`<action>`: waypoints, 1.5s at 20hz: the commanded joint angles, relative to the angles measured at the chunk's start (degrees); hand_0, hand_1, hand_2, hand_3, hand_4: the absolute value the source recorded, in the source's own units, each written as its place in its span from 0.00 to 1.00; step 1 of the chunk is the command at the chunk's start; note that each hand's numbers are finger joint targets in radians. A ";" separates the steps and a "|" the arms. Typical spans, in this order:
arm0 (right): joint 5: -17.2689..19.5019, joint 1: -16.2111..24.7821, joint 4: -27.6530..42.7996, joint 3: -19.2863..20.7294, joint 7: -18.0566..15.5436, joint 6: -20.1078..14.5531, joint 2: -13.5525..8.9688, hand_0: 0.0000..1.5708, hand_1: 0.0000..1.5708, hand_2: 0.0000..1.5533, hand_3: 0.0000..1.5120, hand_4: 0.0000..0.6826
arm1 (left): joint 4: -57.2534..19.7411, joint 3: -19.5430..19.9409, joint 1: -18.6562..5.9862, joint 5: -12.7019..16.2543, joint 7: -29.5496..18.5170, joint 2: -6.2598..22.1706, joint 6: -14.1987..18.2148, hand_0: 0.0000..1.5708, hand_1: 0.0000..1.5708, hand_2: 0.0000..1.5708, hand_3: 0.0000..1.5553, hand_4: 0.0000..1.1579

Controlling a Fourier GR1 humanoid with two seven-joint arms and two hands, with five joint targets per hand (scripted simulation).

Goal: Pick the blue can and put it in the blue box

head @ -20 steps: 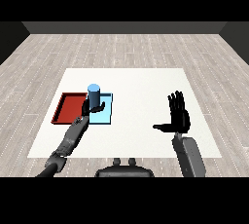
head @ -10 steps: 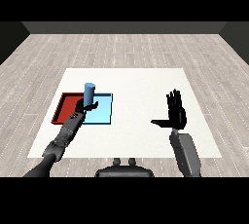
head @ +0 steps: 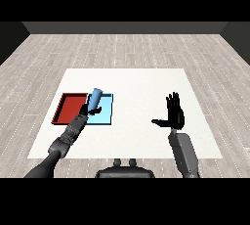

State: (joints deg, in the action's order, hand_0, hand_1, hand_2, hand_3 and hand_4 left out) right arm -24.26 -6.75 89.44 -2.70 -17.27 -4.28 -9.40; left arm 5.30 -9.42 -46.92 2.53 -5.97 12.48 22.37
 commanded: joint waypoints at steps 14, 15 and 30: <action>-1.01 0.74 3.51 0.85 1.42 0.72 0.76 0.00 0.00 0.00 0.00 0.00 | -2.03 2.52 2.15 -0.14 -0.39 -0.39 8.17 0.00 0.00 0.00 0.00 0.00; -1.60 2.06 2.78 1.19 -0.08 2.98 0.23 0.00 0.00 0.00 0.00 0.00 | -0.46 3.51 1.67 0.67 -1.95 -2.42 11.46 0.00 0.00 0.00 0.00 0.00; -1.06 1.25 1.97 1.90 1.75 4.00 -2.07 0.00 0.00 0.00 0.00 0.00 | 39.49 7.01 16.36 9.80 -35.95 -3.30 -3.25 0.00 0.00 0.00 0.00 0.00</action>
